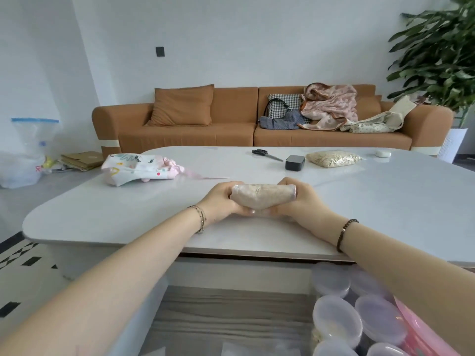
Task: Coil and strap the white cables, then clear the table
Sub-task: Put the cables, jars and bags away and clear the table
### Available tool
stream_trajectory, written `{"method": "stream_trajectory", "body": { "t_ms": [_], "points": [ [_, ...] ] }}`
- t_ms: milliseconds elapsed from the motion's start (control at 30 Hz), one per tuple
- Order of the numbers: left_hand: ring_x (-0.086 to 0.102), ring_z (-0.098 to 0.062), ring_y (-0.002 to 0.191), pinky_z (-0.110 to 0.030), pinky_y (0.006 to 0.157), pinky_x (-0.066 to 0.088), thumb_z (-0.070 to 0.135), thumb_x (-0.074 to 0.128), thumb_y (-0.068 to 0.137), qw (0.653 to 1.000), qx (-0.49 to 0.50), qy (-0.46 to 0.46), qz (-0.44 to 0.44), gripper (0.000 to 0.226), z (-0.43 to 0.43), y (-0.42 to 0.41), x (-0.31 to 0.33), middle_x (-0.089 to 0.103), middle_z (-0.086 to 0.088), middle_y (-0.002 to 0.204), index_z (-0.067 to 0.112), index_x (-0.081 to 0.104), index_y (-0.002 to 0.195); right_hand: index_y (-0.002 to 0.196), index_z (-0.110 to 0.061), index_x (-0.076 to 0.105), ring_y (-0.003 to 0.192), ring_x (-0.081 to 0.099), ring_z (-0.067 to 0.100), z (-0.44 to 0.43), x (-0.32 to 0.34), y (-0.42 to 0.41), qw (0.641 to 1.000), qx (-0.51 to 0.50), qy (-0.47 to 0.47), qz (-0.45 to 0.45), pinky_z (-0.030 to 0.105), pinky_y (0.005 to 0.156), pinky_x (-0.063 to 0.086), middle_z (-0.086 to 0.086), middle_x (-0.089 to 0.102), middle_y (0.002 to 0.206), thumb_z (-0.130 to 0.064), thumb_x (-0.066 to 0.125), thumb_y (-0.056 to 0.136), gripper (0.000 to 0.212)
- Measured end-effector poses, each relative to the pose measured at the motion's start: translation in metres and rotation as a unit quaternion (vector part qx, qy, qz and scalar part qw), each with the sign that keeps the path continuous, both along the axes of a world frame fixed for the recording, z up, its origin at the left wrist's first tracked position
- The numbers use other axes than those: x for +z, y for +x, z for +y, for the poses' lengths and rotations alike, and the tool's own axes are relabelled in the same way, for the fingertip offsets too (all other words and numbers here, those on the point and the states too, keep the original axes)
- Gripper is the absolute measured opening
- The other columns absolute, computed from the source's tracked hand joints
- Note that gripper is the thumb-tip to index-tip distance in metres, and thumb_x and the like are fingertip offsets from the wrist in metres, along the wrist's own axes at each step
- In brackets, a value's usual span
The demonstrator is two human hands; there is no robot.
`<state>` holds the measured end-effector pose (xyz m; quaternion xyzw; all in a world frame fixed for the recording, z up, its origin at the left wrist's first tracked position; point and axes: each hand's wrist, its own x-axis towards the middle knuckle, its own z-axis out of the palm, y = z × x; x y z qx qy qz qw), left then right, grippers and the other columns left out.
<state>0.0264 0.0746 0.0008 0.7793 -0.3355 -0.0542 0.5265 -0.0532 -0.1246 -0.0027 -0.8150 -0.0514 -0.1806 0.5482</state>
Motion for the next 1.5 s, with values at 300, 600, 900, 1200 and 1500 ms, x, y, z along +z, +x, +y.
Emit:
{"method": "stream_trajectory", "body": {
  "t_ms": [300,600,900,1200,1500],
  "points": [
    [0.064,-0.005,0.093,-0.016,0.079,0.048,-0.001,0.075,0.073,0.924,-0.107,0.149,-0.334,0.040,0.097,-0.117,-0.003,0.064,0.014,0.100,0.017,0.066,0.107,0.107,-0.018,0.061,0.083,0.056,0.014,0.022,0.014,-0.123,0.807,0.177,-0.517,-0.224,0.026,0.064,0.047,-0.007,0.061,0.095,-0.022,0.065,0.074,0.033],
    [0.042,-0.023,0.073,-0.036,0.060,0.040,-0.007,0.061,0.078,0.737,-0.221,0.254,-0.587,0.026,0.074,-0.093,-0.059,0.049,-0.005,0.081,0.013,0.045,0.085,0.079,-0.021,0.043,0.070,0.046,0.019,0.042,-0.017,-0.092,0.562,0.269,-0.685,-0.377,0.031,0.052,0.042,-0.002,0.052,0.078,-0.001,0.056,0.086,0.025],
    [0.055,-0.021,0.079,-0.033,0.066,0.044,0.010,0.048,0.077,0.750,-0.208,0.322,-0.539,0.015,0.038,-0.084,-0.089,0.056,0.002,0.083,0.020,0.056,0.085,0.065,-0.024,0.060,0.065,0.057,0.016,0.039,-0.049,-0.096,0.539,0.276,-0.775,-0.180,0.026,0.046,0.038,-0.008,0.057,0.066,-0.010,0.073,0.069,0.020],
    [0.060,-0.004,0.096,-0.028,0.085,0.051,0.002,0.039,0.063,0.858,-0.244,0.342,-0.295,0.053,0.051,-0.090,-0.065,0.068,0.016,0.100,0.030,0.074,0.090,0.069,-0.016,0.057,0.062,0.049,0.026,0.049,-0.031,-0.107,0.629,0.253,-0.735,-0.026,0.033,0.057,0.046,0.000,0.048,0.063,-0.015,0.053,0.088,0.019],
    [0.063,-0.005,0.077,-0.022,0.072,0.052,0.013,0.040,0.073,0.861,-0.208,0.272,-0.376,0.043,0.035,-0.109,-0.036,0.072,0.010,0.085,0.029,0.079,0.080,0.090,-0.016,0.069,0.064,0.053,0.029,0.048,-0.010,-0.105,0.676,0.218,-0.703,-0.029,0.033,0.061,0.042,0.001,0.053,0.068,-0.033,0.044,0.097,0.031]
  ]
}}
